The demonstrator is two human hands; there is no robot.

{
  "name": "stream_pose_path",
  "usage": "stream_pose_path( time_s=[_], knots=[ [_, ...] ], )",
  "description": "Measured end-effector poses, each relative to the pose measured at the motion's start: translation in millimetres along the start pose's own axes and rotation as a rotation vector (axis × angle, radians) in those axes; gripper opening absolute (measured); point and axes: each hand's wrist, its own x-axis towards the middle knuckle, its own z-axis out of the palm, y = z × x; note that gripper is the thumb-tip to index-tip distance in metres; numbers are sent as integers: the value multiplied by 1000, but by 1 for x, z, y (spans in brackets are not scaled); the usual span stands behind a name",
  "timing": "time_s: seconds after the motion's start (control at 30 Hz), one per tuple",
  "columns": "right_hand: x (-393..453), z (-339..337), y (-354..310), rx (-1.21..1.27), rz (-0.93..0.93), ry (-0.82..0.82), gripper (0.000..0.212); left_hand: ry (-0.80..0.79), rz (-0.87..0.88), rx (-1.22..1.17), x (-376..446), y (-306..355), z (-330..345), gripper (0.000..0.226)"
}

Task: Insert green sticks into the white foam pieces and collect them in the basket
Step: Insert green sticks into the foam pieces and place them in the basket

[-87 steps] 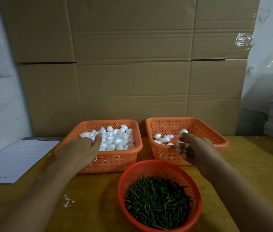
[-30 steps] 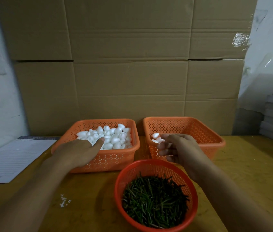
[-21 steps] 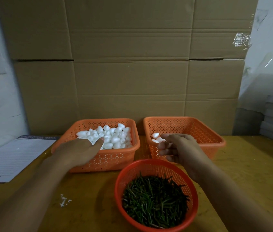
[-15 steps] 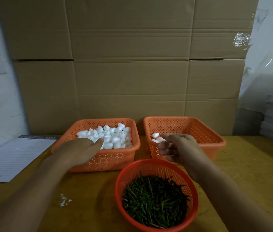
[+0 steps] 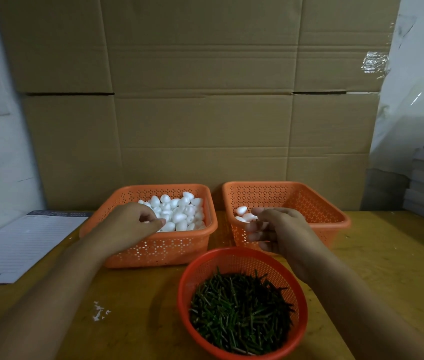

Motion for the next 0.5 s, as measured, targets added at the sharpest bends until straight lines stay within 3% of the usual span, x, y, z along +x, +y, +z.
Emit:
stream_pose_path(
  time_s=[0.1, 0.3, 0.5],
  knots=[
    [-1, 0, -1, 4, 0, -3, 17, 86, 13, -65, -2, 3, -1, 10],
    [-2, 2, -1, 3, -1, -23, 19, 140, 92, -252, -5, 21, -9, 24],
    [-6, 9, -2, -92, 41, -168, 19, -9, 205, -433, -17, 51, -12, 36]
  ],
)
